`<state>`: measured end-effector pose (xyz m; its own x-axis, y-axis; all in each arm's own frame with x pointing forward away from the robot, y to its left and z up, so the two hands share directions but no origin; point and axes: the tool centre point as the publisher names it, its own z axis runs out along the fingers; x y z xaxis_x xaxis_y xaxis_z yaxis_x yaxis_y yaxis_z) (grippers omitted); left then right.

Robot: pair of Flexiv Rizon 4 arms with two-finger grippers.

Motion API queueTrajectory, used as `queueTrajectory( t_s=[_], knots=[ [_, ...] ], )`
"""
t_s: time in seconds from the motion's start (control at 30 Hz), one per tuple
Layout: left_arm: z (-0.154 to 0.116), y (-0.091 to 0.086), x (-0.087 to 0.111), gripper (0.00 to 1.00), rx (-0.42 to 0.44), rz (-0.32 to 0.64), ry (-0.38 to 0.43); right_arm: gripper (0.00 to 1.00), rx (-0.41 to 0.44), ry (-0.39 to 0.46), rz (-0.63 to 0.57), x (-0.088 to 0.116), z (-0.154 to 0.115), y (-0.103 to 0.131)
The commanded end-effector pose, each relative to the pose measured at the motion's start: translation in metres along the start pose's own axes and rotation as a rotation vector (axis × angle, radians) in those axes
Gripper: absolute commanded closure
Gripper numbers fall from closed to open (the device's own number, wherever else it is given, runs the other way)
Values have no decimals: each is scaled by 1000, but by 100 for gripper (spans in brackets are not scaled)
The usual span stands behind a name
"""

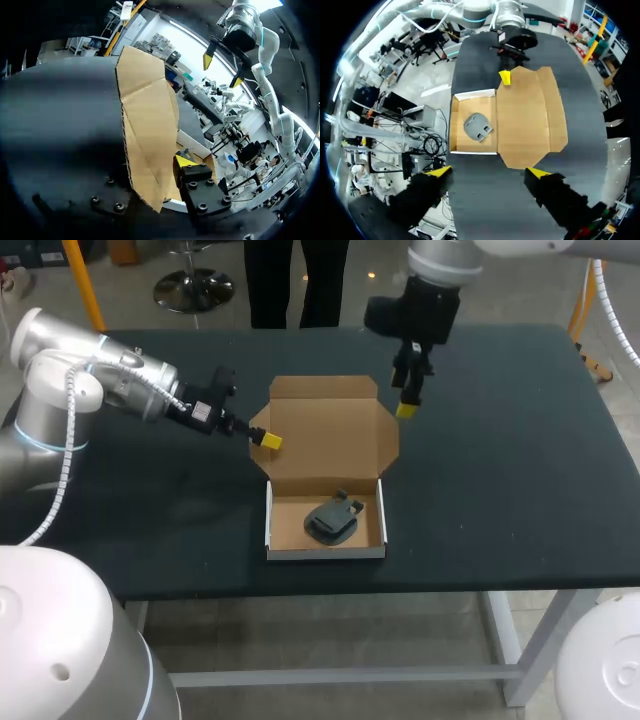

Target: Assemble the packaging by folding the flat box into shape, placing the metal phone stand inside, and closing the box properly

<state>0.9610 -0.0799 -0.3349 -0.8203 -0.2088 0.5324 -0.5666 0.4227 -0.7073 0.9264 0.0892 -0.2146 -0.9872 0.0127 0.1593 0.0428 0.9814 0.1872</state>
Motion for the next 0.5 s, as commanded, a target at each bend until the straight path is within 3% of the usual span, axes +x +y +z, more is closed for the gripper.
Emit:
queueTrajectory(
  t_s=[0.03, 0.23, 0.5],
  knots=[
    [0, 2, 15, 67, 6, 36, -31, 0, 5, 4, -5, 1, -4, 3],
    [0, 3, 24, 69, 8, 105, -40, 0, 11, 3, -13, 4, -5, 5],
    [0, 4, 32, 82, 4, 160, -45, 0, 19, 1, -20, 7, -6, 10]
  ],
)
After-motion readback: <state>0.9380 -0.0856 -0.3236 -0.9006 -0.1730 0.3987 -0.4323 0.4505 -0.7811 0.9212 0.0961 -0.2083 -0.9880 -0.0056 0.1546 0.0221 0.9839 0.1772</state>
